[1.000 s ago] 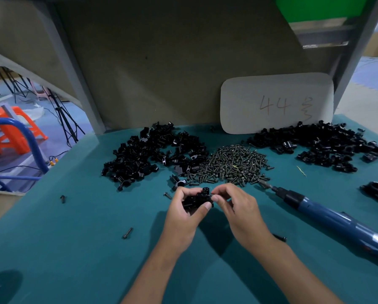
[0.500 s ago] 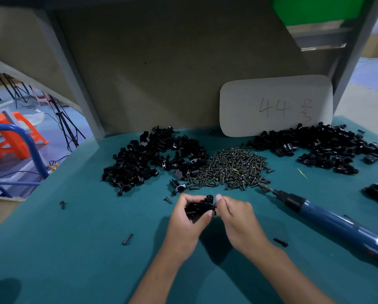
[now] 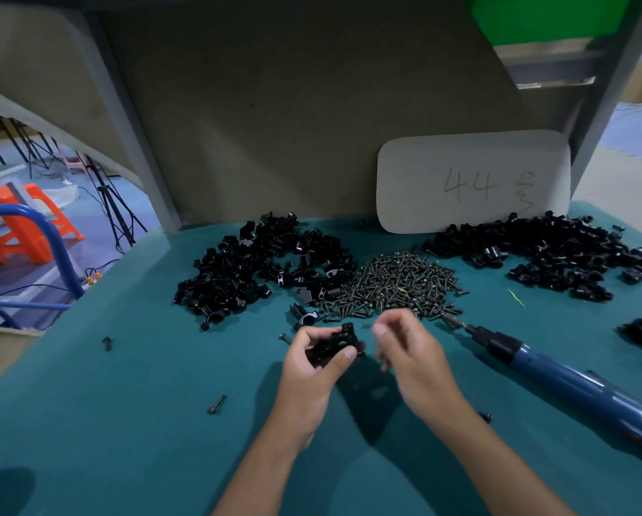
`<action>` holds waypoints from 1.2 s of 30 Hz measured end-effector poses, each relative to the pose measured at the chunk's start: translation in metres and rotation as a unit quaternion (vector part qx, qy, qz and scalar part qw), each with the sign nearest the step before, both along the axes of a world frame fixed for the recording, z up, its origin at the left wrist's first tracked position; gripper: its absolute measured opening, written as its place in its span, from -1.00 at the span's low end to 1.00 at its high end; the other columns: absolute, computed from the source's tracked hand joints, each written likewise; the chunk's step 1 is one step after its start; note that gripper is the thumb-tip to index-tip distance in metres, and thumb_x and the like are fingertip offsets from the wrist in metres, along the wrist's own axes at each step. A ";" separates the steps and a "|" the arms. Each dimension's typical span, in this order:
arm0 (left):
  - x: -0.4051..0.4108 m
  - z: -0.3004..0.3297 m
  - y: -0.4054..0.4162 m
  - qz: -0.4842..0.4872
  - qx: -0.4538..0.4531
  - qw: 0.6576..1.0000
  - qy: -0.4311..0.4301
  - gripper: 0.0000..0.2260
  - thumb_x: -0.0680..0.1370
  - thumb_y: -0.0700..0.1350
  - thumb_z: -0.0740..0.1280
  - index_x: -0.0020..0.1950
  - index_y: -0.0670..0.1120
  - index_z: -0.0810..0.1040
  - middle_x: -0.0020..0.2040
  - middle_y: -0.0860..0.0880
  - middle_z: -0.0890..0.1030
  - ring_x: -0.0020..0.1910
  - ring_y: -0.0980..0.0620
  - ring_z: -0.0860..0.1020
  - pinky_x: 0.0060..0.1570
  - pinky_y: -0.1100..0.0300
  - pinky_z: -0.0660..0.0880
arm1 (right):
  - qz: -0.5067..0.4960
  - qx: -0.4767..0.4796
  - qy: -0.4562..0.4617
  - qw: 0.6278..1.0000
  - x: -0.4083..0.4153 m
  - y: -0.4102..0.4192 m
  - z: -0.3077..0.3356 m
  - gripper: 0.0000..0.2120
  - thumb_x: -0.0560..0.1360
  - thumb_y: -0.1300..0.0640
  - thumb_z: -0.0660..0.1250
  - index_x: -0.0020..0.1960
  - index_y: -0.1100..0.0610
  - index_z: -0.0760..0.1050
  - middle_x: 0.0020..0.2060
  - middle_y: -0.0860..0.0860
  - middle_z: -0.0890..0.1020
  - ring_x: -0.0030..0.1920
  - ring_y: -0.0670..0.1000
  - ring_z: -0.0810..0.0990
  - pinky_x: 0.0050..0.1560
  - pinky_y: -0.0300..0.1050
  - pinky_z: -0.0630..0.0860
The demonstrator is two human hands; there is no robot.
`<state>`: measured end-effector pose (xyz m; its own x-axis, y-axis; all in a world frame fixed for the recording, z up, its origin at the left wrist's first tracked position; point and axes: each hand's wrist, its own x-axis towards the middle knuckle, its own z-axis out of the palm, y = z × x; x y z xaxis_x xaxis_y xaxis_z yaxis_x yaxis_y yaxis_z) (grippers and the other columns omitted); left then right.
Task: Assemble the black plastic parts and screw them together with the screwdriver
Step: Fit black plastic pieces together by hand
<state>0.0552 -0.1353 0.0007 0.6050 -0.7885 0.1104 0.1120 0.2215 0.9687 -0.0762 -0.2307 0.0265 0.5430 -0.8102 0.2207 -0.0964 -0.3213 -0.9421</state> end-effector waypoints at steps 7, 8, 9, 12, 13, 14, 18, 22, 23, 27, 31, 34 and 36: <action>0.003 0.006 0.000 -0.032 -0.099 0.975 0.195 -0.55 0.36 -0.19 0.57 0.14 -0.28 0.48 0.10 -0.31 0.67 0.15 -0.25 0.66 0.07 0.12 0.61 | 0.049 0.438 -0.219 0.870 -0.006 -0.012 0.011 -0.92 0.65 0.19 0.14 0.03 0.14 0.40 -0.29 -0.03 0.42 -0.36 -0.09 0.34 -0.34 -0.17 0.31; 0.003 0.006 -0.001 -0.031 -0.096 0.975 0.198 -0.53 0.33 -0.17 0.58 0.13 -0.26 0.49 0.12 -0.32 0.66 0.16 -0.22 0.66 0.07 0.13 0.61 | 0.069 0.412 -0.172 0.892 -0.004 -0.009 0.008 -0.93 0.65 0.16 0.19 0.01 0.14 0.42 -0.29 -0.06 0.42 -0.37 -0.12 0.33 -0.35 -0.19 0.29; 0.002 0.006 -0.001 -0.033 -0.093 0.975 0.199 -0.54 0.31 -0.17 0.59 0.12 -0.25 0.52 0.13 -0.32 0.66 0.15 -0.20 0.66 0.07 0.13 0.61 | 0.078 0.341 -0.103 0.931 -0.002 -0.005 0.006 -0.90 0.65 0.11 0.24 -0.01 0.12 0.46 -0.31 -0.11 0.44 -0.39 -0.15 0.35 -0.33 -0.20 0.29; 0.004 0.003 -0.001 -0.042 -0.083 0.980 0.178 -0.67 0.37 -0.23 0.57 0.08 -0.18 0.60 0.09 -0.26 0.68 0.12 -0.14 0.66 0.06 0.16 0.61 | 0.070 0.031 0.096 0.992 0.000 0.003 -0.003 -0.79 0.61 -0.11 0.32 -0.10 0.00 0.50 -0.39 -0.18 0.49 -0.40 -0.21 0.38 -0.31 -0.29 0.35; 0.004 0.002 -0.001 -0.040 -0.076 0.982 0.168 -0.71 0.38 -0.23 0.57 0.06 -0.14 0.62 0.08 -0.23 0.69 0.11 -0.12 0.66 0.06 0.16 0.60 | 0.066 -0.038 0.119 0.990 0.001 0.003 -0.006 -0.78 0.62 -0.12 0.30 -0.14 -0.02 0.48 -0.40 -0.17 0.49 -0.39 -0.19 0.39 -0.32 -0.30 0.35; 0.004 0.002 -0.001 -0.036 -0.068 0.985 0.155 -0.72 0.37 -0.22 0.58 0.04 -0.12 0.63 0.07 -0.22 0.69 0.10 -0.11 0.66 0.07 0.16 0.60 | 0.065 -0.088 0.135 0.985 0.002 0.003 -0.008 -0.76 0.63 -0.10 0.27 -0.16 -0.04 0.45 -0.39 -0.15 0.49 -0.36 -0.18 0.41 -0.30 -0.29 0.34; 0.003 0.002 -0.002 -0.017 -0.031 0.994 0.104 -0.62 0.32 -0.14 0.60 0.07 -0.14 0.59 0.04 -0.19 0.68 0.09 -0.12 0.64 0.15 0.02 0.57 | 0.077 -0.244 0.177 0.950 0.005 -0.002 -0.018 -0.77 0.69 -0.02 0.19 -0.10 0.04 0.45 -0.26 -0.16 0.44 -0.19 -0.09 0.38 -0.15 -0.21 0.25; 0.002 0.003 -0.002 -0.021 -0.019 0.992 0.123 -0.62 0.40 -0.24 0.58 0.13 -0.25 0.53 0.05 -0.23 0.65 0.10 -0.16 0.61 0.26 -0.04 0.55 | 0.032 -0.424 0.198 0.883 0.000 -0.003 -0.020 -0.86 0.69 0.13 0.22 -0.03 0.09 0.49 -0.18 -0.11 0.42 -0.19 -0.03 0.24 -0.08 -0.19 0.24; 0.003 0.004 -0.002 -0.028 -0.024 0.990 0.139 -0.62 0.39 -0.23 0.53 0.14 -0.28 0.51 0.06 -0.25 0.65 0.11 -0.17 0.62 0.24 -0.01 0.57 | 0.037 -0.459 0.191 0.867 -0.001 -0.002 -0.020 -0.89 0.68 0.16 0.23 0.00 0.08 0.49 -0.16 -0.10 0.42 -0.18 -0.03 0.24 -0.07 -0.18 0.24; 0.003 0.007 0.000 -0.023 -0.027 0.989 0.142 -0.64 0.38 -0.23 0.48 0.12 -0.27 0.51 -0.01 -0.19 0.66 0.01 -0.09 0.65 0.03 0.15 0.63 | 0.043 -0.332 0.192 0.923 0.001 0.001 -0.017 -0.74 0.68 -0.11 0.12 -0.01 0.01 0.47 -0.16 -0.15 0.48 -0.12 -0.05 0.30 -0.05 -0.15 0.28; 0.001 0.006 0.000 -0.027 -0.024 0.992 0.120 -0.61 0.34 -0.21 0.51 0.12 -0.25 0.52 -0.01 -0.18 0.65 0.04 -0.10 0.63 0.17 0.04 0.58 | 0.058 -0.255 0.180 0.948 0.001 0.000 -0.020 -0.75 0.66 -0.13 0.16 -0.12 -0.04 0.43 -0.28 -0.20 0.46 -0.11 -0.17 0.33 -0.13 -0.24 0.28; 0.003 0.006 0.000 -0.020 -0.026 0.993 0.114 -0.63 0.34 -0.21 0.52 0.10 -0.22 0.54 -0.06 -0.12 0.67 0.03 -0.08 0.61 0.23 0.01 0.55 | 0.051 -0.278 0.164 0.945 0.000 0.002 -0.017 -0.90 0.63 0.05 0.32 -0.05 0.02 0.51 -0.20 -0.19 0.52 -0.11 -0.11 0.31 -0.11 -0.26 0.30; 0.003 0.004 0.000 -0.016 -0.019 0.994 0.107 -0.63 0.35 -0.20 0.57 0.09 -0.22 0.55 -0.06 -0.12 0.67 0.04 -0.09 0.61 0.25 -0.02 0.54 | 0.054 -0.292 0.170 0.940 -0.003 0.001 -0.017 -0.93 0.62 0.07 0.33 -0.03 0.04 0.52 -0.16 -0.19 0.54 -0.08 -0.06 0.32 -0.11 -0.19 0.30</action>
<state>0.0586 -0.1351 0.0048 0.5918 -0.8060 0.0118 0.3225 0.2502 0.9129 -0.0790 -0.2292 0.0091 0.7347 -0.5414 0.4087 -0.2980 -0.7988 -0.5226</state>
